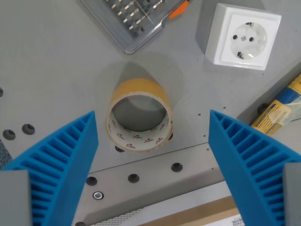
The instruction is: Move above the white socket
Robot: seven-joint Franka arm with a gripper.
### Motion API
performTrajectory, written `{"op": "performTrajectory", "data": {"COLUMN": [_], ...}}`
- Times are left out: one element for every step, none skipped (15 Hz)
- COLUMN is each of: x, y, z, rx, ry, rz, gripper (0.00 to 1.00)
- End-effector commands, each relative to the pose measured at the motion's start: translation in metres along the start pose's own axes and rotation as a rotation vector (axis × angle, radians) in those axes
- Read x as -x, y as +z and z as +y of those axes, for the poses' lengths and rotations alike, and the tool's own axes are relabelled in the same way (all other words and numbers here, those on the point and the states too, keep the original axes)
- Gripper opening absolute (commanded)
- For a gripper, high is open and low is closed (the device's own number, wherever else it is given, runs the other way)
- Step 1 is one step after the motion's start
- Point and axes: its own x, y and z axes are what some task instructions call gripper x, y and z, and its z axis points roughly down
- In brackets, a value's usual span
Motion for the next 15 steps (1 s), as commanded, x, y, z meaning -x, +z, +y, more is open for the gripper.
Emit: {"op": "performTrajectory", "data": {"x": [-0.002, -0.003, -0.003, -0.004, -0.004, -0.005, -0.005, -0.006, -0.006, -0.007, -0.007, -0.008, -0.009, -0.009, -0.010], "y": [0.006, 0.008, 0.011, 0.013, 0.016, 0.019, 0.022, 0.025, 0.028, 0.031, 0.035, 0.038, 0.041, 0.045, 0.048], "z": [0.008, 0.010, 0.012, 0.014, 0.016, 0.019, 0.021, 0.024, 0.027, 0.030, 0.033, 0.036, 0.039, 0.042, 0.044], "rx": [-0.005, -0.006, -0.007, -0.007, -0.008, -0.008, -0.010, -0.011, -0.012, -0.013, -0.014, -0.014, -0.014, -0.014, -0.013], "ry": [0.028, 0.030, 0.032, 0.035, 0.038, 0.042, 0.046, 0.051, 0.056, 0.059, 0.064, 0.068, 0.071, 0.076, 0.079], "rz": [0.032, 0.037, 0.044, 0.049, 0.053, 0.056, 0.059, 0.062, 0.064, 0.066, 0.068, 0.069, 0.071, 0.068, 0.068], "gripper": [1.00, 1.00, 1.00, 1.00, 1.00, 1.00, 1.00, 1.00, 1.00, 1.00, 1.00, 1.00, 1.00, 1.00, 1.00]}}
